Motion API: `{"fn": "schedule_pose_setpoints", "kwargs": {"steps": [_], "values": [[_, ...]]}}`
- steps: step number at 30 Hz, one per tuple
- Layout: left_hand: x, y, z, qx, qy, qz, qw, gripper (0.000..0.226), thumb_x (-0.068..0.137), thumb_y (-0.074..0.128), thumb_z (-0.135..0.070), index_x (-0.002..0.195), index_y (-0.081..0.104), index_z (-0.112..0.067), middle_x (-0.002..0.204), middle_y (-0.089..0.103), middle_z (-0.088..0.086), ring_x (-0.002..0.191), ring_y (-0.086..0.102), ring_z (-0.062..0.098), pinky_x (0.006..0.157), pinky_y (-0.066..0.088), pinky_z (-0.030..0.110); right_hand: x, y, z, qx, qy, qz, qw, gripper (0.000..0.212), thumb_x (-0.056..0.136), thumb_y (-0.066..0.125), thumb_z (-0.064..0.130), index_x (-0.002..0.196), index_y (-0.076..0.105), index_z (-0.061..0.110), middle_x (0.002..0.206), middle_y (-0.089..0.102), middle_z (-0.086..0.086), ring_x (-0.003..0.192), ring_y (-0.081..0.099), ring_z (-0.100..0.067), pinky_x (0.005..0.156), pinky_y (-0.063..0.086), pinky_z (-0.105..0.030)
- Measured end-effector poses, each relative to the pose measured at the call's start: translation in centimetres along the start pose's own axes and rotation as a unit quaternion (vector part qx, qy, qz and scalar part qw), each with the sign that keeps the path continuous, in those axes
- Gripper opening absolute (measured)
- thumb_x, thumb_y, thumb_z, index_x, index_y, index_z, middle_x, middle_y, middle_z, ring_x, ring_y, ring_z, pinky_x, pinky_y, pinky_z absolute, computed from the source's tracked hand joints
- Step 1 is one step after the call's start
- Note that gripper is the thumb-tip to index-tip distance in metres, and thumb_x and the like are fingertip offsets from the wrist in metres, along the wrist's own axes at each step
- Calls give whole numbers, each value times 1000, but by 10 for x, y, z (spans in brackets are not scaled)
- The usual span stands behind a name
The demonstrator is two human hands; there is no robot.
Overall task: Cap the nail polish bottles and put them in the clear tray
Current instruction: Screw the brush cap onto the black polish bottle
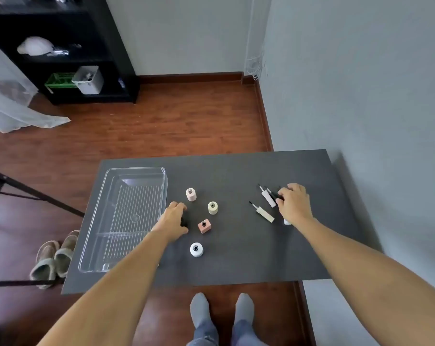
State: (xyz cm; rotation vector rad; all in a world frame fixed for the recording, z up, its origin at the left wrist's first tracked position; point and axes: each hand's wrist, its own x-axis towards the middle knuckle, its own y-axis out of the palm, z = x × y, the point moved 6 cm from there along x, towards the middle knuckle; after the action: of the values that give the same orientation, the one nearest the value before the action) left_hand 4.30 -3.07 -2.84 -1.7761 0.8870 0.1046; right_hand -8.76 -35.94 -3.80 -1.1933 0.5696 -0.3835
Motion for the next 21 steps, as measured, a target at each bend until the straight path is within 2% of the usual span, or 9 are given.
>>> {"fn": "schedule_pose_setpoints", "kwargs": {"steps": [7,11,15,21], "values": [[-3,8,-1,49,-42,-45,997,42,82,70,-4,120,53,-3,126,46,11,113,51,28,94,47,37,1,10,2,-34,-1,-28,999,22,90,62,21,106,69,7,136,45,-13,135,31,-31,107,27,-42],[-5,8,-3,57,-58,-57,995,27,86,66,0,111,56,-2,119,52,13,105,55,30,88,49,40,0,10,3,-14,9,-49,999,22,89,65,18,105,68,4,134,46,-13,132,31,-33,104,28,-44],[-4,6,-2,15,-63,-61,996,23,86,68,-4,106,59,0,111,57,14,98,58,31,86,50,42,-6,-4,6,63,28,-109,992,17,89,65,16,101,66,5,127,53,-12,125,36,-35,97,33,-46],[-9,-8,-13,-61,-5,-106,992,23,88,69,-17,104,59,-4,108,59,11,98,57,29,86,47,38,-26,-25,14,233,42,-151,960,11,90,64,15,99,64,8,104,65,-3,111,43,-32,90,44,-46]]}}
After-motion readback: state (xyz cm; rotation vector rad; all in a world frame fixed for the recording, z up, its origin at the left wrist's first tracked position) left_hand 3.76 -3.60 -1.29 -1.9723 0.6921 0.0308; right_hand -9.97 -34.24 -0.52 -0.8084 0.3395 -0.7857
